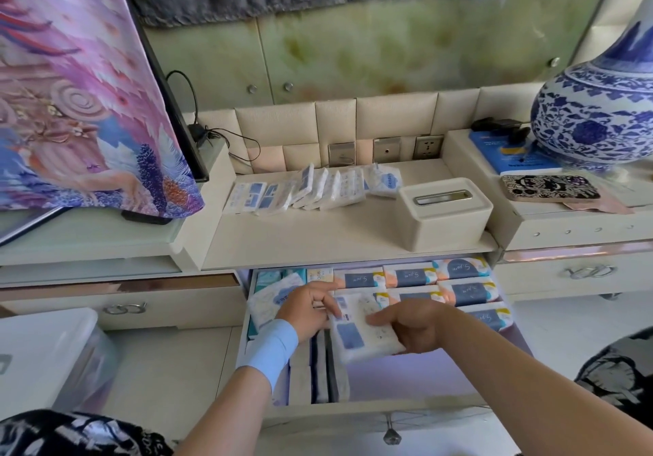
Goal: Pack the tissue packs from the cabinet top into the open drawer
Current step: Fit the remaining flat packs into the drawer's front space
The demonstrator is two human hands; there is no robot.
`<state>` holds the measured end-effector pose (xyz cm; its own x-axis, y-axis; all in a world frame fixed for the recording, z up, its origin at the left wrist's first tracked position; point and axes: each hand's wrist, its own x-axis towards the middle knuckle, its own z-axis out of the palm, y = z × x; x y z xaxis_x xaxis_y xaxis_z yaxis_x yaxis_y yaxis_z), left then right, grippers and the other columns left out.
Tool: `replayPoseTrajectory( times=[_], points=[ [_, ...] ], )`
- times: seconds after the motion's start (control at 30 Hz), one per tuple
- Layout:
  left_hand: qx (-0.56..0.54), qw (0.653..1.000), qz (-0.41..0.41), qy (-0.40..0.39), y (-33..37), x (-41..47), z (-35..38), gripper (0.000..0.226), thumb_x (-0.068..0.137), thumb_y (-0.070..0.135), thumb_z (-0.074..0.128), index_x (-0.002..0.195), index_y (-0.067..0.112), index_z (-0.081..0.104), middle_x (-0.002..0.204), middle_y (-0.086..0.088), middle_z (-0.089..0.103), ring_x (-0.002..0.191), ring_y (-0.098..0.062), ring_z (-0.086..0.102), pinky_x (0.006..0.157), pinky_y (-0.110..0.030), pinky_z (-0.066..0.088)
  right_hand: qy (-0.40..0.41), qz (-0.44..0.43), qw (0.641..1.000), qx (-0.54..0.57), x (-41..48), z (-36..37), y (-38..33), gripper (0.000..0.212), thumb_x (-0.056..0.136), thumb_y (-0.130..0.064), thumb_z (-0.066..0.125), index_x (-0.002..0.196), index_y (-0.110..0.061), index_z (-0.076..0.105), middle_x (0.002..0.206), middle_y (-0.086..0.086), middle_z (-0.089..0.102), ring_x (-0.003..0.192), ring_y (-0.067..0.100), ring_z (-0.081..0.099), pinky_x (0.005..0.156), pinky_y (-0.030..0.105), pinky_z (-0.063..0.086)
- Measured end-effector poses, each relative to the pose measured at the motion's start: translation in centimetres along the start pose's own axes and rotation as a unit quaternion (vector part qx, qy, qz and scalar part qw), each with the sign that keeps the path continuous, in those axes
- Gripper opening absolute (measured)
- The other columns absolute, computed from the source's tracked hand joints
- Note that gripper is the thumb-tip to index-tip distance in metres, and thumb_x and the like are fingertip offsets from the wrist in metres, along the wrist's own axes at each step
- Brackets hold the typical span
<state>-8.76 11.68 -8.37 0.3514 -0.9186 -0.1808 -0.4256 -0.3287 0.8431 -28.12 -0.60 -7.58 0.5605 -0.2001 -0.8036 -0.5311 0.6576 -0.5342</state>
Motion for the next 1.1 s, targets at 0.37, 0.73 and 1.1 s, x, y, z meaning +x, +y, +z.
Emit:
replayPoseTrajectory(
  times=[0.37,0.73,1.1],
  points=[
    [0.342,0.919,-0.193,0.024,-7.5,1.6,-4.2,0.095,0.075,0.055,0.066,0.153,0.034,0.014,0.159,0.003,0.018,0.143,-0.024,0.024,0.108,-0.040,0.037,0.233,-0.018,0.749,-0.620,1.7,3.0,2.7,0.033,0.094,-0.019,0.055,0.124,-0.005,0.054,0.120,0.011,0.064,0.107,0.025,0.063,0.087,0.031,0.054],
    [0.279,0.950,-0.142,0.008,-4.9,1.0,-4.5,0.042,0.065,0.034,0.055,0.107,0.040,0.061,0.118,0.007,0.051,0.094,-0.019,0.060,0.075,-0.028,0.049,0.047,0.058,0.957,-0.279,5.8,6.3,3.9,0.031,0.093,-0.015,0.041,0.119,-0.004,0.055,0.106,0.013,0.069,0.085,0.029,0.070,0.080,0.044,0.060],
    [0.210,0.972,-0.102,0.010,-2.0,-0.1,-4.7,0.010,0.080,0.021,0.057,0.077,0.030,0.056,0.082,0.007,0.060,0.075,-0.017,0.059,0.058,-0.024,0.043,0.055,0.007,0.939,-0.341,5.0,6.7,3.8,0.038,0.098,-0.010,0.045,0.132,-0.022,0.056,0.123,0.000,0.064,0.100,0.020,0.071,0.085,0.039,0.059]
  ],
)
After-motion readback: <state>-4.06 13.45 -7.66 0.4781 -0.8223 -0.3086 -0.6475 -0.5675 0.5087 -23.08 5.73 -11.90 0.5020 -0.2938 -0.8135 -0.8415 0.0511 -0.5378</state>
